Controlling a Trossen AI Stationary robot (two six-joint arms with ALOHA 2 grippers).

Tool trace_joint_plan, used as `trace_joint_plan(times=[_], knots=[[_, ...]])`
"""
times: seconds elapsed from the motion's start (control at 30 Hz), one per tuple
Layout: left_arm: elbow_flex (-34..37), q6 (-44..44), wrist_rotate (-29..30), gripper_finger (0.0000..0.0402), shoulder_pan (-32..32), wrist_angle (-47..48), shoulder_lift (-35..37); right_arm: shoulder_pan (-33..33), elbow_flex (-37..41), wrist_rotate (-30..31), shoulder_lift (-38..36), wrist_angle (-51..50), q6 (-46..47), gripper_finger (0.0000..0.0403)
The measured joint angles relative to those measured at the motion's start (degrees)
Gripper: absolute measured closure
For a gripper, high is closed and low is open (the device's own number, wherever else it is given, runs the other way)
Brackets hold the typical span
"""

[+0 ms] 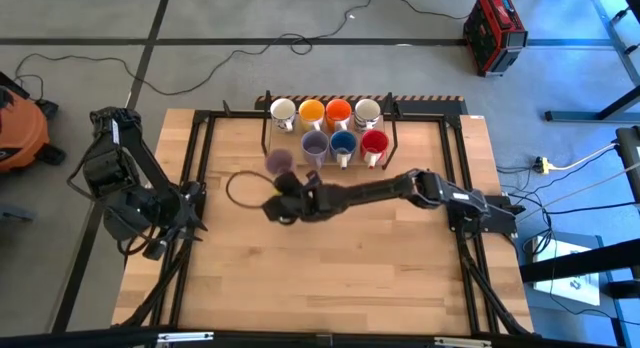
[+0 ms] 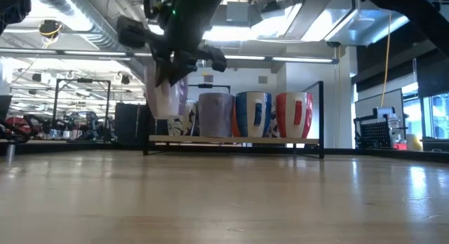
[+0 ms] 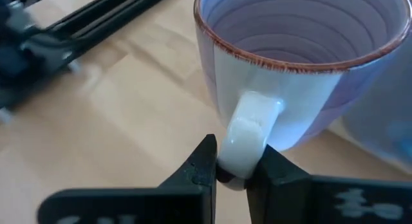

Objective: Place coffee mugs
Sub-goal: Put the purple mug on the shelf

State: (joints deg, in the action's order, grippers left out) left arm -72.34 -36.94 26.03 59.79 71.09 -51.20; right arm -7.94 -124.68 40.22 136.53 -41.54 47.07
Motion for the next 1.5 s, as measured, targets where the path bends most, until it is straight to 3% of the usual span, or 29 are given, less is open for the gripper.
trace_joint_plan(times=[0.27,1.0,1.5], knots=[[0.0,0.0,0.0,0.0292,0.0,0.0,0.0,4.5,0.0,-4.9,0.0,4.4,-2.2,0.0373],[0.0,0.2,1.8,0.0292,0.0,-0.3,0.0,9.5,4.1,-8.9,0.4,6.6,1.0,0.0373],[0.0,1.6,1.9,0.0292,0.0,-2.6,-0.1,10.7,4.5,-6.3,1.0,8.9,-0.7,0.0362]])
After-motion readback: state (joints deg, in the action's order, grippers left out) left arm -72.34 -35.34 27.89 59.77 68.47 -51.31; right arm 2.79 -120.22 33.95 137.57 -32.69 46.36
